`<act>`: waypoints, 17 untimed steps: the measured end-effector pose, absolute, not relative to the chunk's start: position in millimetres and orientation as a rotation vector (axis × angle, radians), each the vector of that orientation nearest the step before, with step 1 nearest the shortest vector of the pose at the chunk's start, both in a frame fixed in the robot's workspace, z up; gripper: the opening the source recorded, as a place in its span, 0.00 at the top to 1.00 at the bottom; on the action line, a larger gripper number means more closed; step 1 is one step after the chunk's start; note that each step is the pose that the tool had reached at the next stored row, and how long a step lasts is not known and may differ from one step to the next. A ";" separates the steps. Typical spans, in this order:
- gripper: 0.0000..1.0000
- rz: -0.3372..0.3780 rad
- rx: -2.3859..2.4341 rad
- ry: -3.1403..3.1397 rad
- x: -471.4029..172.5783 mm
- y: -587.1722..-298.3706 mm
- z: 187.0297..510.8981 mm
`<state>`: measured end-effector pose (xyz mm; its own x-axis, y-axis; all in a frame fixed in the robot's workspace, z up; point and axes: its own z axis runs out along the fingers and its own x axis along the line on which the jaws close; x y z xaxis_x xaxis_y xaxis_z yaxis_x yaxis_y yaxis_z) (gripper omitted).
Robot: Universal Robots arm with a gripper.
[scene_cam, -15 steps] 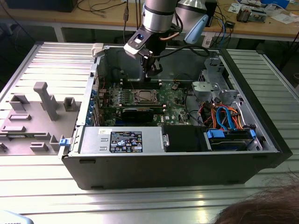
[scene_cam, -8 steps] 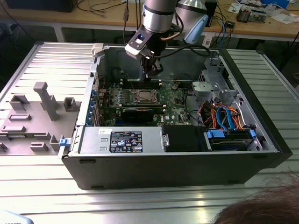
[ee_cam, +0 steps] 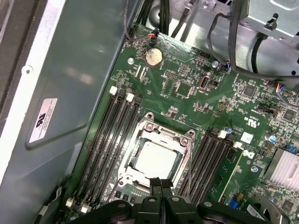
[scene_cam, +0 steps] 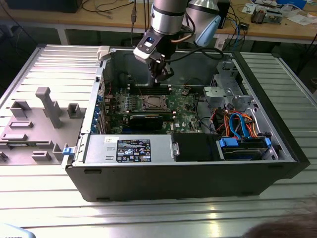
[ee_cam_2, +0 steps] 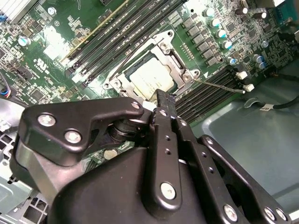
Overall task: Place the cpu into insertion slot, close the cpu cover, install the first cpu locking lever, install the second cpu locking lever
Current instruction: 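Install the second cpu locking lever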
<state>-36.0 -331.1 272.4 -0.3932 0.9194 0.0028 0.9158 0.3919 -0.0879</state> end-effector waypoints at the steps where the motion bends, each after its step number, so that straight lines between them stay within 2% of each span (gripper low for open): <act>1: 0.89 0.112 -1.692 -2.584 -36.0 -331.1 272.4; 17: 0.89 0.115 -1.587 -2.654 -36.0 -331.1 272.4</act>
<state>-36.0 -331.1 272.4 -0.4731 0.8810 0.0028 0.8775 0.4714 -0.0879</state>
